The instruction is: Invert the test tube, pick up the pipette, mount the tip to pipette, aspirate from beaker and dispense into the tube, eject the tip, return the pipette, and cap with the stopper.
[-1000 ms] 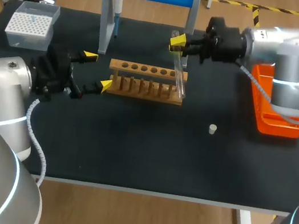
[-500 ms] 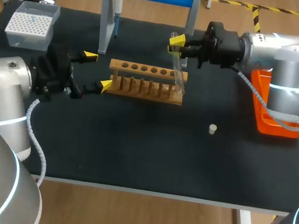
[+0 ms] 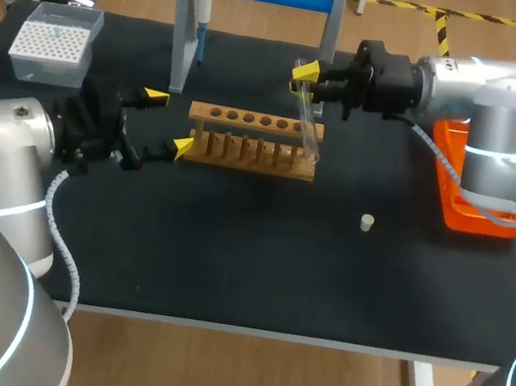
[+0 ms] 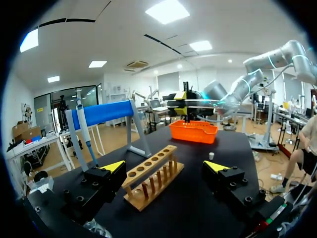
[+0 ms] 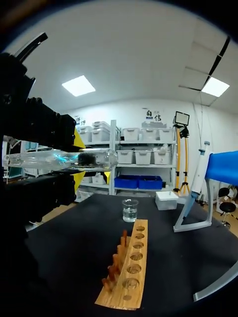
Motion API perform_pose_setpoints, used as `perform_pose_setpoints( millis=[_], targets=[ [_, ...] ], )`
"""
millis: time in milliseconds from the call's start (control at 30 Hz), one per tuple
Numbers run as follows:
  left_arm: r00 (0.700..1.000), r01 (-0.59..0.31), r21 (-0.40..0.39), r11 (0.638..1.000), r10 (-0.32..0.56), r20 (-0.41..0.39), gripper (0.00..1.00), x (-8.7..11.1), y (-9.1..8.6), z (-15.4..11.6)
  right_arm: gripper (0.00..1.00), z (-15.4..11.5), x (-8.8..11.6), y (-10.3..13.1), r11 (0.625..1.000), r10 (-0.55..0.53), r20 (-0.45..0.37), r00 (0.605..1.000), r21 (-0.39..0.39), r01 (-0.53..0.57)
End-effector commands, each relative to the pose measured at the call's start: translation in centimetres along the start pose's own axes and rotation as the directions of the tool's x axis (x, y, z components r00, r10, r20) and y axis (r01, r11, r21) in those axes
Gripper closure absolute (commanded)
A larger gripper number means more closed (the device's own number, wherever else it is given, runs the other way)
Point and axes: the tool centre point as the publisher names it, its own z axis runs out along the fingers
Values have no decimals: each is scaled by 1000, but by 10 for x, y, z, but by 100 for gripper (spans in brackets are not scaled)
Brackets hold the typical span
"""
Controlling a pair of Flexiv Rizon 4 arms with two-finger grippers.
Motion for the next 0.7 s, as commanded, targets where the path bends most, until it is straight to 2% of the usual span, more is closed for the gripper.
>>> perform_pose_setpoints(
  millis=[33,700],
  targets=[
    [1000,-1,-1,1000,1,5,0,1,0,1,100,-1,1,-2,1000,3,6,1000,-5,-3],
    [1000,-1,-1,1000,1,5,0,1,0,1,100,-1,0,-1,1000,3,11,1000,-15,-3]
  ],
)
